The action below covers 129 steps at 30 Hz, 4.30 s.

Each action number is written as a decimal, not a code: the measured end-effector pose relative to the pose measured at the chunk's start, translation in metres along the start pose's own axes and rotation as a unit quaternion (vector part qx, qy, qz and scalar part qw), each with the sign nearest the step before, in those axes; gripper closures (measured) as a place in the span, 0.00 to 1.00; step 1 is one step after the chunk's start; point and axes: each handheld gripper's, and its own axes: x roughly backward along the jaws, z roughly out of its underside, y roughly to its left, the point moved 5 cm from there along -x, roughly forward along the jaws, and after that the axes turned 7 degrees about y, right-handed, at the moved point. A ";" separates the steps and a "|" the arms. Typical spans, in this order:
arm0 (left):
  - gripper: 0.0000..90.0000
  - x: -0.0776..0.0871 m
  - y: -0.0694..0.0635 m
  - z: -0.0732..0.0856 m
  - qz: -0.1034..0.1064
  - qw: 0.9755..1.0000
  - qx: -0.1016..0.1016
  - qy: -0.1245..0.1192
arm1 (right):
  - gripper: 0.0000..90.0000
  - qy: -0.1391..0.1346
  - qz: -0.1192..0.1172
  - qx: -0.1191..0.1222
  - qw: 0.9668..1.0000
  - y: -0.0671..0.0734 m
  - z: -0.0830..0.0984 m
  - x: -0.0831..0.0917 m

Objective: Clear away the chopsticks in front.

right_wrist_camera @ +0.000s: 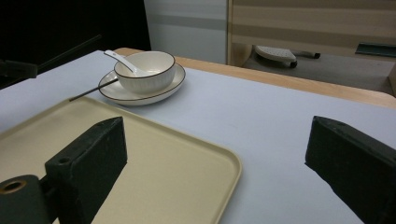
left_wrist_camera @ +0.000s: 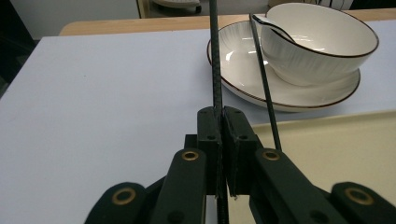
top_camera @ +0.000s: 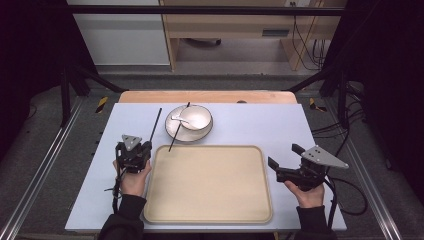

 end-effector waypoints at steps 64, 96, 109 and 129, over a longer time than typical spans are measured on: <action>0.93 0.033 -0.054 0.106 -0.030 0.996 0.045 0.067 | 0.06 0.008 -0.011 0.010 1.000 0.010 0.003 -0.004; 0.29 0.024 -0.024 -0.005 0.095 0.994 -0.033 -0.046 | 0.06 -0.001 -0.007 0.004 1.000 0.008 0.000 -0.001; 0.22 -0.011 -0.020 -0.028 0.115 0.991 -0.066 -0.032 | 0.06 0.003 -0.006 0.005 1.000 0.008 0.001 -0.003; 0.27 -0.067 -0.025 -0.047 0.092 0.988 -0.118 0.025 | 0.06 0.005 -0.005 0.008 1.000 0.007 0.001 -0.004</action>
